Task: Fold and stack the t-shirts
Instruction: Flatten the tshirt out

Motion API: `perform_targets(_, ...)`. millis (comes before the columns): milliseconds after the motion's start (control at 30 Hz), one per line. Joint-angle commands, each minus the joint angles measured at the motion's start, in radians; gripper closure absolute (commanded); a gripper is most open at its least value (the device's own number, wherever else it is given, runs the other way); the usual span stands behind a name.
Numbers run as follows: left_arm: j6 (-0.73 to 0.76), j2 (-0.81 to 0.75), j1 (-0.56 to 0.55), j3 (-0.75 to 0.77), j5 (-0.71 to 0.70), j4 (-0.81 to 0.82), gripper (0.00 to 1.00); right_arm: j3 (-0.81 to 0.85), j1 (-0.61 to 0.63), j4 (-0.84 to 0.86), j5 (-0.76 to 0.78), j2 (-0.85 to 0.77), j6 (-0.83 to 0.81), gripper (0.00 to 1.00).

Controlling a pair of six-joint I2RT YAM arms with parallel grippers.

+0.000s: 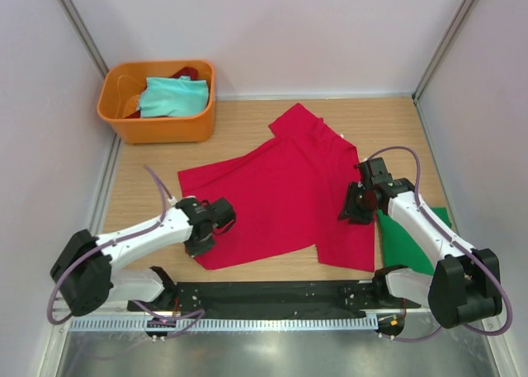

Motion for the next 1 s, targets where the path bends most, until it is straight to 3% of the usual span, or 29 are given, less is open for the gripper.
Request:
perform_targets(0, -0.160, -0.108, 0.012, -0.026, -0.055, -0.118, 1.00, 0.014, 0.004, 0.015, -0.009, 0.000, -0.002, 0.59)
perform_targets(133, -0.342, -0.249, 0.015, -0.060, -0.065, -0.240, 1.00, 0.014, 0.004, 0.017, -0.015, 0.014, -0.012, 0.59)
perform_targets(333, -0.554, -0.633, 0.017, -0.178, -0.060, -0.280, 0.97, 0.023, 0.004, 0.011, -0.027, 0.032, -0.027, 0.59)
perform_targets(367, -0.623, -0.738, 0.017, -0.197, -0.060, -0.288, 0.77, 0.024, 0.005, 0.005, -0.027, 0.034, -0.032, 0.59)
perform_targets(400, -0.643, -0.782, 0.017, -0.203, -0.066, -0.300, 0.64, 0.031, 0.004, 0.002, -0.027, 0.036, -0.033, 0.59)
perform_targets(433, -0.648, -0.834, 0.017, -0.206, -0.077, -0.299, 0.59, 0.034, 0.005, 0.000, -0.023, 0.037, -0.035, 0.59)
perform_targets(467, -0.642, -0.900, 0.017, -0.207, -0.094, -0.285, 0.49, 0.040, 0.007, -0.002, -0.023, 0.039, -0.035, 0.59)
perform_targets(533, -0.631, -0.934, 0.017, -0.200, -0.106, -0.281, 0.48, 0.046, 0.005, -0.005, -0.024, 0.049, -0.036, 0.59)
perform_targets(667, -0.527, -0.884, 0.017, -0.130, -0.158, -0.218, 0.60, 0.066, 0.005, -0.003, -0.015, 0.074, -0.029, 0.59)
perform_targets(700, -0.434, -0.861, 0.017, -0.110, -0.195, -0.195, 0.60, 0.078, 0.005, 0.000, -0.014, 0.077, -0.023, 0.59)
perform_targets(767, -0.331, -0.766, 0.017, -0.031, -0.229, -0.147, 0.55, 0.098, 0.004, 0.015, -0.007, 0.097, -0.019, 0.59)
perform_targets(933, 0.213, -0.391, 0.043, 0.191, -0.298, 0.084, 0.39, 0.150, 0.005, 0.171, -0.004, 0.140, 0.023, 0.59)
perform_targets(967, 0.288, -0.320, 0.116, 0.266, -0.271, 0.132, 0.37, 0.156, 0.005, 0.246, 0.002, 0.154, 0.034, 0.59)
